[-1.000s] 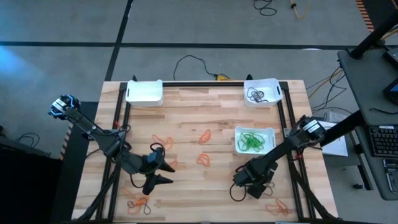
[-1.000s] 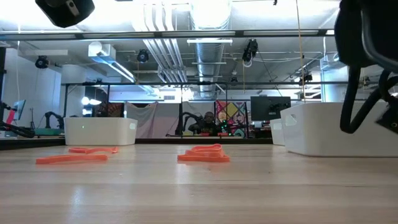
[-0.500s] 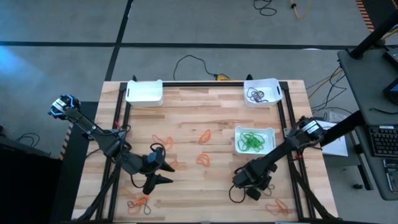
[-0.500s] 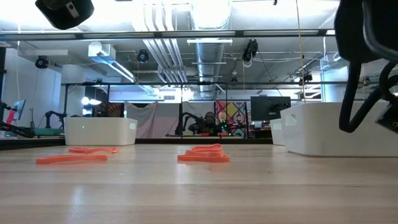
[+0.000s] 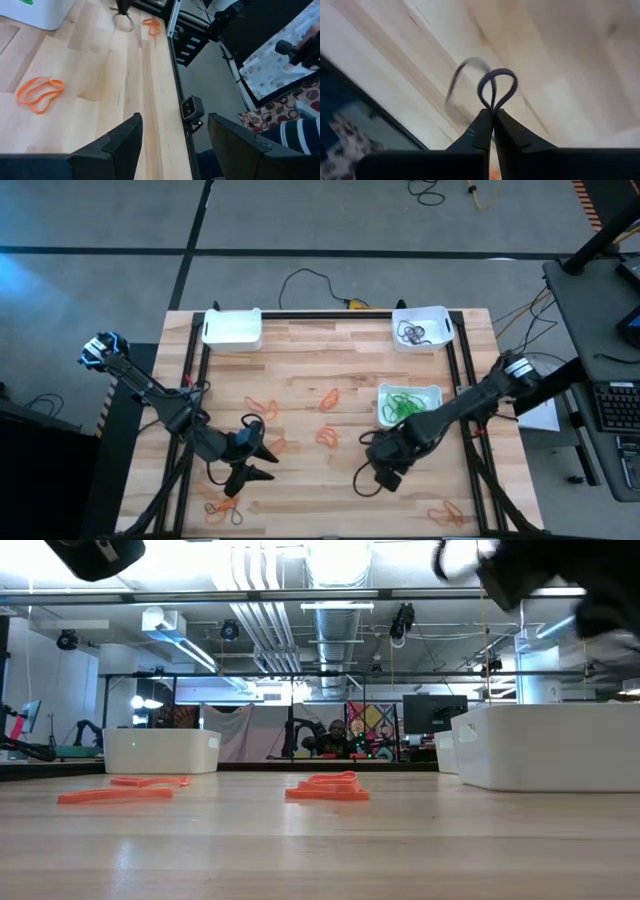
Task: Sort rubber bands into baskets
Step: Put the black rubber band into the top right white bin
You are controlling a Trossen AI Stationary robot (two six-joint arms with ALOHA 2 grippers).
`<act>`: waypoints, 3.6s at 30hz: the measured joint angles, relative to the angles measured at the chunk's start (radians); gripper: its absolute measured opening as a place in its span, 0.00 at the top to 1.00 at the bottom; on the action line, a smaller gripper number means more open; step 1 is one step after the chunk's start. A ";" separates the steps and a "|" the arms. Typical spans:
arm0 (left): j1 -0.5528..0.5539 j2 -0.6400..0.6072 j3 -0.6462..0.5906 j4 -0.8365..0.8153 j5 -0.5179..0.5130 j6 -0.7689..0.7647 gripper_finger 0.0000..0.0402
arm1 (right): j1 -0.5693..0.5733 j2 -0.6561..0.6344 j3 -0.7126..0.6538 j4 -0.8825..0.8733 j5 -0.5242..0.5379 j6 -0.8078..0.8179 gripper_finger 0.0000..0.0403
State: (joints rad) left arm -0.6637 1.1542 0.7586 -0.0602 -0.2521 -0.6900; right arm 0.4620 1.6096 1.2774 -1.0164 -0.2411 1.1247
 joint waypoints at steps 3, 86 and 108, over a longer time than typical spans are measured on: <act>-0.001 -0.005 0.000 0.000 0.000 0.000 0.48 | -0.036 -0.058 0.043 -0.004 0.124 -0.001 0.98; -0.472 0.598 0.237 -0.409 0.068 -0.073 0.48 | -0.649 -0.545 0.040 0.206 0.902 -0.494 0.49; -0.462 0.629 0.150 -0.313 -0.031 -0.125 0.98 | -0.348 -0.300 0.314 0.221 0.948 -0.560 0.49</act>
State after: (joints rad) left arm -1.1252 1.7828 0.9086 -0.3730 -0.2830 -0.8151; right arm 0.1141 1.3094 1.5919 -0.7955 0.7067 0.5644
